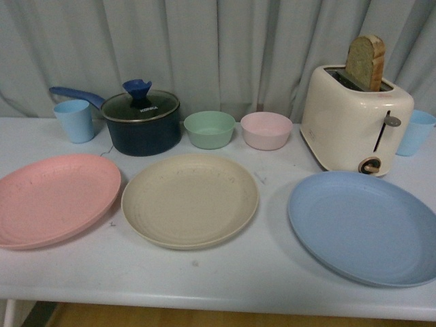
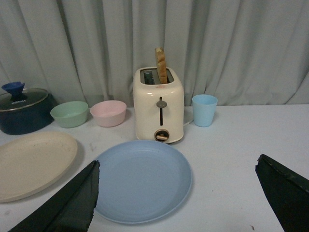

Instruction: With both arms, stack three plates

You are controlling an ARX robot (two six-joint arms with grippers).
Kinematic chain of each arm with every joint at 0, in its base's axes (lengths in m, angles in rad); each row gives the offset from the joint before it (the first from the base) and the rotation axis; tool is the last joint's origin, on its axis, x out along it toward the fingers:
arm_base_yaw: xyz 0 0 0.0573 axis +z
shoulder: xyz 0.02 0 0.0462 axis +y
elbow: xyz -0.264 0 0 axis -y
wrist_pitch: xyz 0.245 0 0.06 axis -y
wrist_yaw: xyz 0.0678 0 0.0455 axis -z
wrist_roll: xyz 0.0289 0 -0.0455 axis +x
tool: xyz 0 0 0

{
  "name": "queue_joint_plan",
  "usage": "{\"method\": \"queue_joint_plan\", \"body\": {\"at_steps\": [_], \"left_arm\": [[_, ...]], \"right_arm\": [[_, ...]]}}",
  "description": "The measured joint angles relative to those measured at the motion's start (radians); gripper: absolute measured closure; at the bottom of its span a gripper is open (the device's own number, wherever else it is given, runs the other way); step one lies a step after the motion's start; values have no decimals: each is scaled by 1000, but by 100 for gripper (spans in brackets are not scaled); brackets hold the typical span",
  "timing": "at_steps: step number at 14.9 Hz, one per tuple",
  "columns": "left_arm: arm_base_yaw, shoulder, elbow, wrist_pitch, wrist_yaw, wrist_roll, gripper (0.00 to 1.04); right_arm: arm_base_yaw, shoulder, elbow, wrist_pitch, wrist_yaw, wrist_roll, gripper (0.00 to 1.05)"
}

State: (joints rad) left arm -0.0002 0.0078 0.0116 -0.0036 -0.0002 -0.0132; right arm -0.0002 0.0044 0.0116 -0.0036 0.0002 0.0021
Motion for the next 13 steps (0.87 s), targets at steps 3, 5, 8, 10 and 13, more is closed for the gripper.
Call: {"method": "queue_joint_plan", "body": {"at_steps": [3, 5, 8, 10, 13], "left_arm": [[0, 0, 0, 0, 0, 0, 7], [0, 0, 0, 0, 0, 0, 7], [0, 0, 0, 0, 0, 0, 7], [0, 0, 0, 0, 0, 0, 7], [0, 0, 0, 0, 0, 0, 7]], "right_arm": [[0, 0, 0, 0, 0, 0, 6], [0, 0, 0, 0, 0, 0, 6], [0, 0, 0, 0, 0, 0, 6], [0, 0, 0, 0, 0, 0, 6], [0, 0, 0, 0, 0, 0, 6]]}}
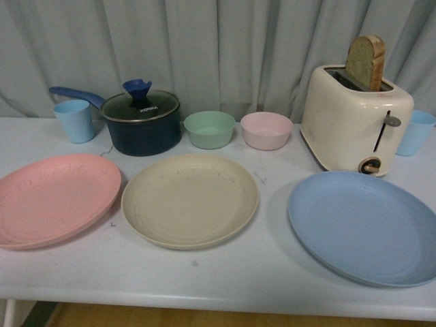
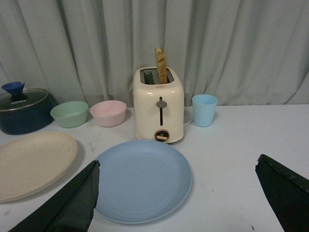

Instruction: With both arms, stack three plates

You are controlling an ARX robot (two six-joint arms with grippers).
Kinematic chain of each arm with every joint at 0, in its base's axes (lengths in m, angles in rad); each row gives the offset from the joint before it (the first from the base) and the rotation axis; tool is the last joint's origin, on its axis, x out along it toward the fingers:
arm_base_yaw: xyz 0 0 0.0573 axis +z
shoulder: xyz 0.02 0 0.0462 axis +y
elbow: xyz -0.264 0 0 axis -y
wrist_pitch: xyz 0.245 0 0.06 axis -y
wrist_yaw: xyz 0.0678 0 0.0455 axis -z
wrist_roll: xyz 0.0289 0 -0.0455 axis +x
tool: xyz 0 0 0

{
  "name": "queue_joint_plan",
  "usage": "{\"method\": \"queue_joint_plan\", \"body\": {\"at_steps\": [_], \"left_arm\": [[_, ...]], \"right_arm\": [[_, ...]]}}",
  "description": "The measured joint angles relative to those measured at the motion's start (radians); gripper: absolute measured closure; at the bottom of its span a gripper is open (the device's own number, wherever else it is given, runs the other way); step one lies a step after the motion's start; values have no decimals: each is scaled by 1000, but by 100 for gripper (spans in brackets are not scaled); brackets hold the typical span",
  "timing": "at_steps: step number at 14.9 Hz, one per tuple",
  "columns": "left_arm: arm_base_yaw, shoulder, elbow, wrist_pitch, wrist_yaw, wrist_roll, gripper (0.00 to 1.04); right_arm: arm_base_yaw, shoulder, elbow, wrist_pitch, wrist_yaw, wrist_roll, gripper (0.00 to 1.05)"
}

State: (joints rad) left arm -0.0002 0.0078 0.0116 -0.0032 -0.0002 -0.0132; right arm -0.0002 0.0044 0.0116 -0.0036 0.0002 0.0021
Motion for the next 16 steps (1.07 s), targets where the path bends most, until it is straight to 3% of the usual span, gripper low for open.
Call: {"method": "queue_joint_plan", "body": {"at_steps": [16], "left_arm": [[0, 0, 0, 0, 0, 0, 7]], "right_arm": [[0, 0, 0, 0, 0, 0, 6]]}}
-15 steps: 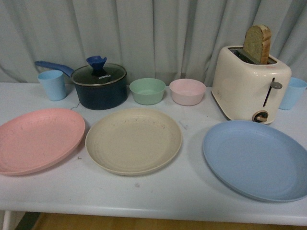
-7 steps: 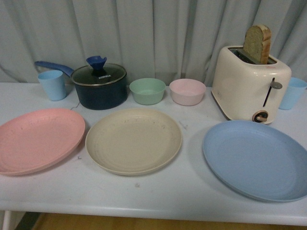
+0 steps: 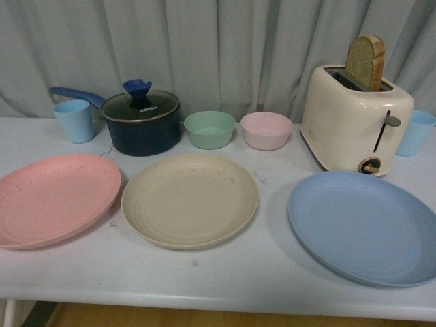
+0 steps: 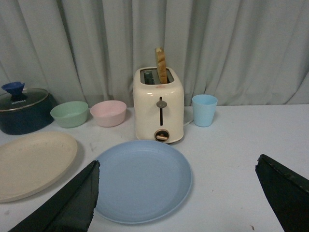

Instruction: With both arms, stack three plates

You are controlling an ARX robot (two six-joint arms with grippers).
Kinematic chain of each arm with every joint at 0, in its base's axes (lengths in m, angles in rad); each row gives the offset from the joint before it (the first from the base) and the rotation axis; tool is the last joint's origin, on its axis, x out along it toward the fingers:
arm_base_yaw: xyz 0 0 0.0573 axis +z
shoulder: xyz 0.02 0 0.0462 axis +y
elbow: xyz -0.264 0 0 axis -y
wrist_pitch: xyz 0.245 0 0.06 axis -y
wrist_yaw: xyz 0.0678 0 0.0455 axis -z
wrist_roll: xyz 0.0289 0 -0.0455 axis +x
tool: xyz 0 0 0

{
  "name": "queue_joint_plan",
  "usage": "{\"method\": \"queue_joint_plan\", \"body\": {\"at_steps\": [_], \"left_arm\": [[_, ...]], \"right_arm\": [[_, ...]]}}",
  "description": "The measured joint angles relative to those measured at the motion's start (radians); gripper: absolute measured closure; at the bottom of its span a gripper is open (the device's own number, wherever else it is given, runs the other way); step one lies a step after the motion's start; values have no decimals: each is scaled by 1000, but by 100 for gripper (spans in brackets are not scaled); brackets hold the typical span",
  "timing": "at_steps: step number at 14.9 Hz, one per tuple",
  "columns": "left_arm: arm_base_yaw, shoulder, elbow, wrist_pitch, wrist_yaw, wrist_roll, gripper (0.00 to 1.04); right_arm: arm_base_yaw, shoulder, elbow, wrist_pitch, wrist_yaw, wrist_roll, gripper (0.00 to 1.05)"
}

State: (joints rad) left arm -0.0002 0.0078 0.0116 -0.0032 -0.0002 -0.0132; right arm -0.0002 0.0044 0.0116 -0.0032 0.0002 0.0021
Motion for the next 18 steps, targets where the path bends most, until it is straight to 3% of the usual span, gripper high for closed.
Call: {"method": "queue_joint_plan", "body": {"at_steps": [18], "left_arm": [[0, 0, 0, 0, 0, 0, 7]], "right_arm": [[0, 0, 0, 0, 0, 0, 6]]}}
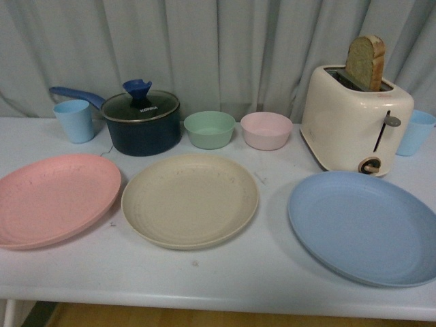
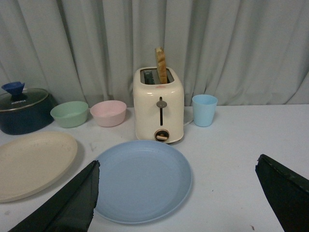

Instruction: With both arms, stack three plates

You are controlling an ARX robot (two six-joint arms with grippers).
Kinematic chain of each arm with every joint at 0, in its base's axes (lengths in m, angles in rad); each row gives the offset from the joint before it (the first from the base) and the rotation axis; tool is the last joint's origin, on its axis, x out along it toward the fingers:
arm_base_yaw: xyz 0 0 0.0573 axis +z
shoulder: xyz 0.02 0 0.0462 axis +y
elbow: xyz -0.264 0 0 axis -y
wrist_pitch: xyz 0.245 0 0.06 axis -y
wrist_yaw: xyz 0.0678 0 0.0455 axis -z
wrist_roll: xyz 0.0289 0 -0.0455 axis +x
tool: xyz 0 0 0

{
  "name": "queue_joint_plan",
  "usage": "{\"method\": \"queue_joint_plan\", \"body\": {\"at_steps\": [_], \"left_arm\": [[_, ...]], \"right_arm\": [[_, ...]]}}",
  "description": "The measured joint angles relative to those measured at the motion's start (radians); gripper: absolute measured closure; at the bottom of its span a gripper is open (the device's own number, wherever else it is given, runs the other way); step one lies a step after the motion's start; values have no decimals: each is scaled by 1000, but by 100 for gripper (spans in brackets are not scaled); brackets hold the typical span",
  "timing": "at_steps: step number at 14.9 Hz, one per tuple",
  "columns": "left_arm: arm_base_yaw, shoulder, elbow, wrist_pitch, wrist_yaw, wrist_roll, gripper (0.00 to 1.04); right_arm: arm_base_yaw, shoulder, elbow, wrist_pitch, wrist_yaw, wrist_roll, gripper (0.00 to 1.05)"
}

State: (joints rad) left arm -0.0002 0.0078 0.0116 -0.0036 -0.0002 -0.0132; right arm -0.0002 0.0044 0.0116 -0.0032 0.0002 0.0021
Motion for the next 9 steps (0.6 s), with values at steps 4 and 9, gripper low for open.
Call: {"method": "queue_joint_plan", "body": {"at_steps": [4, 9], "left_arm": [[0, 0, 0, 0, 0, 0, 7], [0, 0, 0, 0, 0, 0, 7]], "right_arm": [[0, 0, 0, 0, 0, 0, 6], [0, 0, 0, 0, 0, 0, 6]]}}
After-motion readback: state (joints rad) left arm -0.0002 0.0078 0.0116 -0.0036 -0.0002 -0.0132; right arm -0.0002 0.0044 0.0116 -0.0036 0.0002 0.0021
